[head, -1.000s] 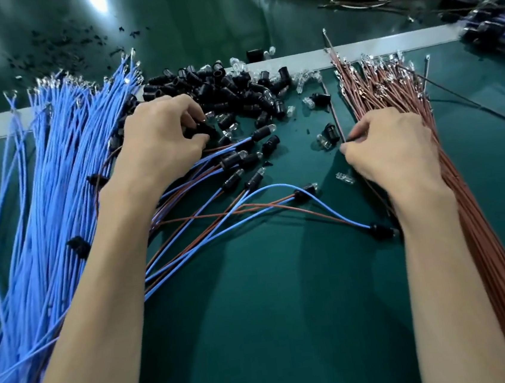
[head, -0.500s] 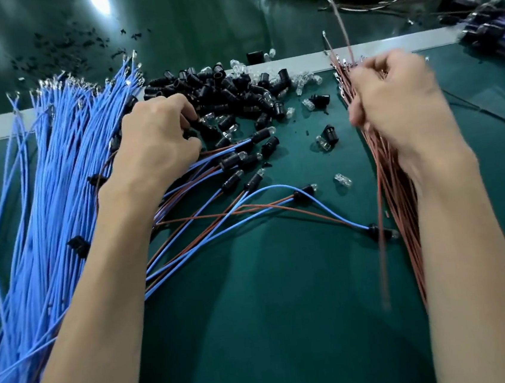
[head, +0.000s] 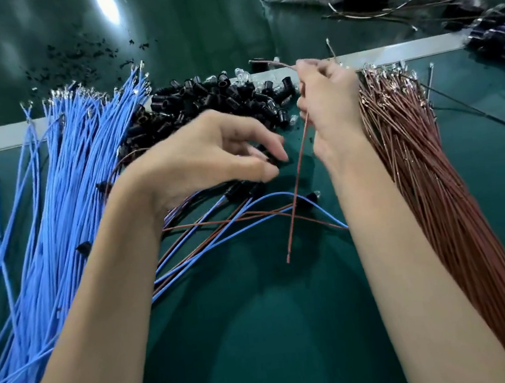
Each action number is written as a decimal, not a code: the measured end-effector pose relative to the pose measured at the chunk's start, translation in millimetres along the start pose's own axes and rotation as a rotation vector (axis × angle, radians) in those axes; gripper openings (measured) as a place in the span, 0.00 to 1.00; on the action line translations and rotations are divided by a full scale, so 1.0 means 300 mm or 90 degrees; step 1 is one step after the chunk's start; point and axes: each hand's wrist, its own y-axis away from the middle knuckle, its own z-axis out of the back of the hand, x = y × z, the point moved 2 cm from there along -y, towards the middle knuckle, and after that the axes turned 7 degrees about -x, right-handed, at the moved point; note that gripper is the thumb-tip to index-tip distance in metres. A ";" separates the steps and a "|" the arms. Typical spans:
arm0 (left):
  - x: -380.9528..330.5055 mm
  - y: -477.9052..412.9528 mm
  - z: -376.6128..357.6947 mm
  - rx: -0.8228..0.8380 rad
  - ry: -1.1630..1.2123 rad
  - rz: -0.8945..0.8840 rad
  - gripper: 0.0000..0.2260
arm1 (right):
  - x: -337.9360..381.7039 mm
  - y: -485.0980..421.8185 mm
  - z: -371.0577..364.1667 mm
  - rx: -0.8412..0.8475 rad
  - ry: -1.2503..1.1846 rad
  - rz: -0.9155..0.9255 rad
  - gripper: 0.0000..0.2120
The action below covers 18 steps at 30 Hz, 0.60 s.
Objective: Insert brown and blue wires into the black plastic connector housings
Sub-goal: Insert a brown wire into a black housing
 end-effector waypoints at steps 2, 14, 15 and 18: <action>0.007 0.001 -0.028 0.089 -0.018 0.023 0.09 | -0.021 0.001 -0.009 -0.021 0.016 0.046 0.06; 0.032 -0.006 0.008 0.028 -0.051 0.053 0.10 | -0.042 -0.015 0.001 0.068 -0.099 -0.032 0.09; 0.036 -0.008 0.018 -0.004 -0.045 0.052 0.09 | -0.044 -0.010 -0.001 0.149 -0.067 -0.059 0.09; 0.043 -0.009 0.034 -0.083 -0.025 0.047 0.09 | -0.053 0.014 0.003 0.374 0.040 -0.069 0.07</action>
